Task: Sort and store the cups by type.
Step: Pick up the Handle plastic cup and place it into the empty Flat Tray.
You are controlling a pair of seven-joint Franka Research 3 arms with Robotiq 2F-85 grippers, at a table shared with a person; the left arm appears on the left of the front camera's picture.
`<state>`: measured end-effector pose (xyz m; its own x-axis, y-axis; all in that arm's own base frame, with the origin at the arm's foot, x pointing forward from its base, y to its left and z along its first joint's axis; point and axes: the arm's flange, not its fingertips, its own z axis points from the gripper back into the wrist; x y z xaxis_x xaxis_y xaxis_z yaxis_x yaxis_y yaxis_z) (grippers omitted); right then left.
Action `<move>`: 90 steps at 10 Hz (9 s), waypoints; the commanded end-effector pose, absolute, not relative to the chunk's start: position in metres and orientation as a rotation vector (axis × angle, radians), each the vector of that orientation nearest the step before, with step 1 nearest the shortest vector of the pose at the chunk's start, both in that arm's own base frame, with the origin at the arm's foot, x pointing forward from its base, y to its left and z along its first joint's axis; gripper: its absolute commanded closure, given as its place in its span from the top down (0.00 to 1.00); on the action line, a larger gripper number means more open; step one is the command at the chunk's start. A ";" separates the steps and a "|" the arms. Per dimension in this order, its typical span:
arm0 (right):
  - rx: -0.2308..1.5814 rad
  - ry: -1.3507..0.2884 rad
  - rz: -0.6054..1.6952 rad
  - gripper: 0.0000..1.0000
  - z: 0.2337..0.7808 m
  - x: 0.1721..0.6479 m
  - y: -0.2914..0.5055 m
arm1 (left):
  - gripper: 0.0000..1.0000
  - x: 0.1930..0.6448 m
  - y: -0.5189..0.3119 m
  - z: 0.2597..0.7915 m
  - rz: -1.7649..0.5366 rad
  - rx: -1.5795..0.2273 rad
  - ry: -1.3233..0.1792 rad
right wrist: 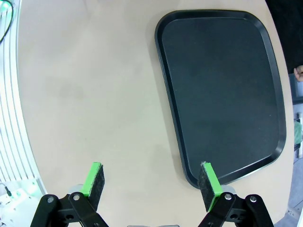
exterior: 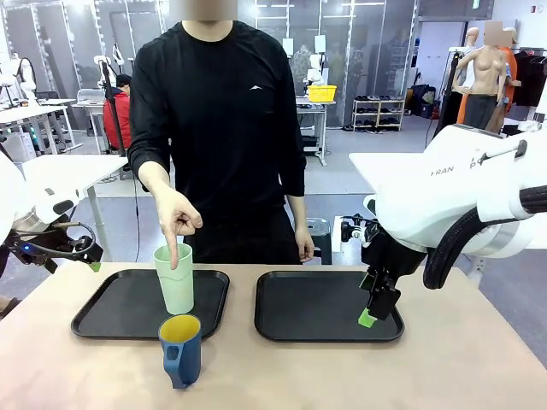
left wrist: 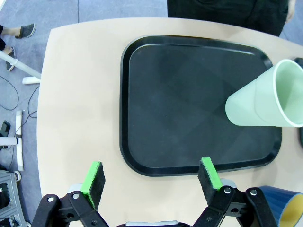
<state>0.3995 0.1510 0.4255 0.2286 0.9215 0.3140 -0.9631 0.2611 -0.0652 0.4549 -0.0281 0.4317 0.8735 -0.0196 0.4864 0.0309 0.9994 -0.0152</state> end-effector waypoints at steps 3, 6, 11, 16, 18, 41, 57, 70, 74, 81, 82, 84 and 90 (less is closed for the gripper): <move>0.141 -0.315 1.304 1.00 0.426 0.398 0.150 | 1.00 0.455 -0.028 0.432 -0.026 -0.023 -0.508; 0.141 -0.315 1.304 1.00 0.426 0.398 0.150 | 1.00 0.445 -0.016 0.440 -0.209 -0.035 -0.447; 0.141 -0.315 1.304 1.00 0.426 0.398 0.150 | 1.00 0.398 0.020 0.430 -0.792 0.167 -0.268; 0.141 -0.315 1.304 1.00 0.426 0.398 0.150 | 1.00 0.372 0.022 0.412 -1.244 0.060 -0.385; 0.141 -0.315 1.304 1.00 0.426 0.398 0.150 | 1.00 0.369 0.021 0.408 -1.336 0.022 -0.264; 0.141 -0.315 1.304 1.00 0.426 0.398 0.150 | 1.00 0.423 -0.033 0.334 -1.587 -0.409 -0.624; 0.141 -0.315 1.304 1.00 0.426 0.398 0.150 | 1.00 0.425 -0.019 0.251 -1.434 -0.913 -1.059; 0.141 -0.315 1.304 1.00 0.426 0.398 0.150 | 1.00 0.446 -0.028 0.264 -1.412 -1.037 -1.019; 0.141 -0.315 1.304 1.00 0.426 0.398 0.150 | 1.00 0.460 -0.060 0.245 -1.417 -1.091 -0.965; 0.141 -0.315 1.304 1.00 0.426 0.398 0.150 | 1.00 0.461 -0.098 0.229 -1.456 -1.170 -0.949; 0.141 -0.315 1.304 1.00 0.426 0.398 0.150 | 1.00 0.461 -0.102 0.227 -1.451 -1.174 -0.958; 0.141 -0.315 1.304 1.00 0.426 0.398 0.150 | 1.00 0.462 -0.109 0.224 -1.449 -1.187 -0.956; 0.141 -0.315 1.304 1.00 0.426 0.398 0.150 | 1.00 0.460 -0.129 0.216 -1.456 -1.259 -0.953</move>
